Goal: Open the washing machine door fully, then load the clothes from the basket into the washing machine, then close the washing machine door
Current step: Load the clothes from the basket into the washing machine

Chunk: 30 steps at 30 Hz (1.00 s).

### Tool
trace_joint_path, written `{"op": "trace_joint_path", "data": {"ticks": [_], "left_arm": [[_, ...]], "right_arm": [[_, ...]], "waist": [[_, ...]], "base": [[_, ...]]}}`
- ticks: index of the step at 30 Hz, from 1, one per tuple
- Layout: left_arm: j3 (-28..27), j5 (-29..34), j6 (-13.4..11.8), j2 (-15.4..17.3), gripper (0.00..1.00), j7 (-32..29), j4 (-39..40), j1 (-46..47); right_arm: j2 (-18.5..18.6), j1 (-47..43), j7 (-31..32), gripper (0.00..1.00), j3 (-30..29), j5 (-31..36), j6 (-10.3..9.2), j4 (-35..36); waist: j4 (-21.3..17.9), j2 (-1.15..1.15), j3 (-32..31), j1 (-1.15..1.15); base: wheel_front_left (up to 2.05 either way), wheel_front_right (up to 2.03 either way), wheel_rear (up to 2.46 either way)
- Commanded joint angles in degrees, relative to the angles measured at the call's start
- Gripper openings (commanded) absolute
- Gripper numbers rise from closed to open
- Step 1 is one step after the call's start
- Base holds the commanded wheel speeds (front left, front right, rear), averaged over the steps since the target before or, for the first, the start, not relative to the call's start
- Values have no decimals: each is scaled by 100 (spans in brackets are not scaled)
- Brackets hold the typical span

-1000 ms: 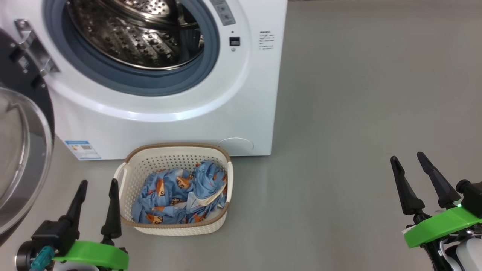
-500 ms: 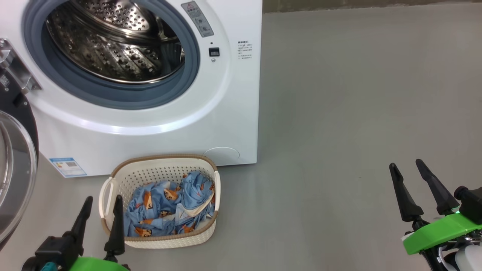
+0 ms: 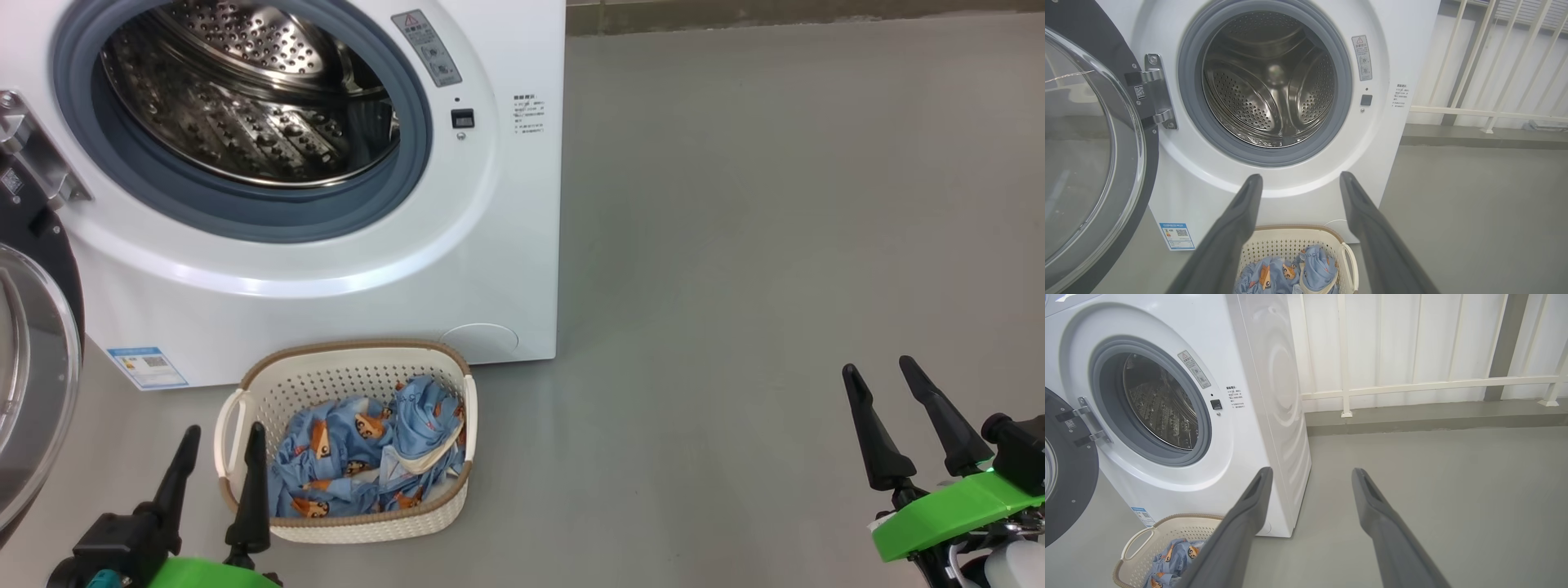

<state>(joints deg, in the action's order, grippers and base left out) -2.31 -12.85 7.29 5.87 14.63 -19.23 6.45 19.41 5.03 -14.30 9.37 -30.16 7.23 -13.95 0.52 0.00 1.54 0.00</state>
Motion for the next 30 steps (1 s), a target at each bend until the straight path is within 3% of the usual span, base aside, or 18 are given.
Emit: {"op": "trace_joint_path", "data": {"ticks": [1, 9, 30], "left_arm": [[-155, -97, 19, 149, 100, 37, 128, 58], [-109, -181, 20, 179, 100, 37, 101, 101], [-33, -222, 20, 228, 100, 37, 133, 242]], "right_arm": [[116, 0, -70, 100, 90, 96, 25, 132], [121, 29, -70, 100, 103, 102, 25, 133], [101, 101, -70, 100, 113, 93, 25, 155]], "waist": [[6, 0, 11, 0], [13, 0, 34, 0], [12, 0, 136, 0]], "base": [[0, 0, 0], [15, -57, 41], [38, -163, 125]]}}
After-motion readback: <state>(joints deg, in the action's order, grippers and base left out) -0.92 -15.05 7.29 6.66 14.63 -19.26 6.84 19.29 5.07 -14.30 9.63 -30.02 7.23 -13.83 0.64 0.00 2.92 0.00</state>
